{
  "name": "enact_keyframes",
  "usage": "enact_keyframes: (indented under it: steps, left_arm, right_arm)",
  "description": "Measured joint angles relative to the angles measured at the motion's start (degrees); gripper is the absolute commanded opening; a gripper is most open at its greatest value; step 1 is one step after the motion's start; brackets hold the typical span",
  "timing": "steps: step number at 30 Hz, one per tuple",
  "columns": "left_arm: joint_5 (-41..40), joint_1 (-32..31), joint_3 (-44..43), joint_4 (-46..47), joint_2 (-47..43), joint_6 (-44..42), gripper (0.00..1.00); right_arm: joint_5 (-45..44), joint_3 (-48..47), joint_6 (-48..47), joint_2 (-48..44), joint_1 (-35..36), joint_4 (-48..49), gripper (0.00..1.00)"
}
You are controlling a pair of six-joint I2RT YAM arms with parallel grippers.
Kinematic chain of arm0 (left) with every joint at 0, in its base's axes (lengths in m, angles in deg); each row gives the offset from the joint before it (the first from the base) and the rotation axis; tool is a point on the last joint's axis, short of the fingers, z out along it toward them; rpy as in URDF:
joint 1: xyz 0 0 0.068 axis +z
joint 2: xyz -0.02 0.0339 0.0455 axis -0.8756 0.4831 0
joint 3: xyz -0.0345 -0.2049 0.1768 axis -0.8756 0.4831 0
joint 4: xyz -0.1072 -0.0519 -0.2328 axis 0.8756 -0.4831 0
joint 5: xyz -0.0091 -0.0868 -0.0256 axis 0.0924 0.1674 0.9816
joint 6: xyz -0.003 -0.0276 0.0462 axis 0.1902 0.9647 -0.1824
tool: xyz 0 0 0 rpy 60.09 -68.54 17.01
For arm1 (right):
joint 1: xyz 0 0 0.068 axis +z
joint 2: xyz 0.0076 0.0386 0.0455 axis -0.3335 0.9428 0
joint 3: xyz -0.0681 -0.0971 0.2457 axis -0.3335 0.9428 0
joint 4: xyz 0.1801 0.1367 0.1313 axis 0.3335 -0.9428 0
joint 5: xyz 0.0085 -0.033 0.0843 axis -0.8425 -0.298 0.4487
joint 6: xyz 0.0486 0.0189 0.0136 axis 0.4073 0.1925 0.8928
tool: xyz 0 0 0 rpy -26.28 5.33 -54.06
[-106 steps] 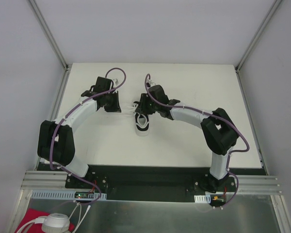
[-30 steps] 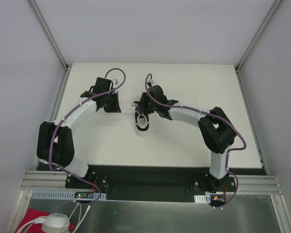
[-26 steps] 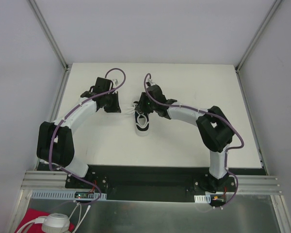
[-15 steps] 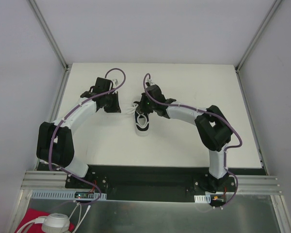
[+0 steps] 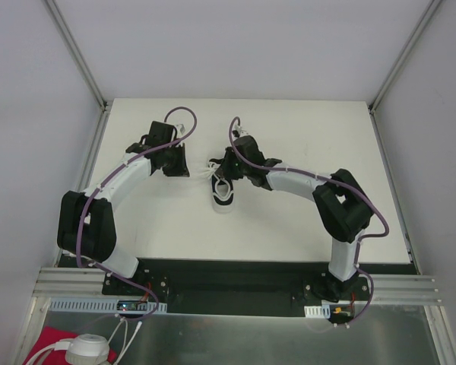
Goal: Tie the shoes
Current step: Tie the shoelace on the shoe.
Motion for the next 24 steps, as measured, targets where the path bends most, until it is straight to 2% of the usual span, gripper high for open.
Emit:
enact_keyframes:
  steps: [13,14,17,19,24]
  left_arm:
    - [-0.02,0.00,0.00,0.00,0.00,0.00,0.00]
    - [-0.02,0.00,0.00,0.00,0.00,0.00,0.00]
    - [-0.02,0.00,0.00,0.00,0.00,0.00,0.00]
    - [-0.02,0.00,0.00,0.00,0.00,0.00,0.00]
    - [-0.04,0.00,0.00,0.00,0.00,0.00,0.00]
  right_arm:
    - [0.09,3.72,-0.04,-3.23,0.09,1.25,0.01]
    - [0.09,3.85,-0.04,-3.43,0.09,1.25,0.07]
    - [0.07,3.93,0.11,-3.50,0.09,1.42,0.36]
    - [-0.11,4.37,0.00,-3.52,0.09,1.86,0.40]
    - [-0.98,6.58,-0.24,-5.42,-0.79,2.14,0.39]
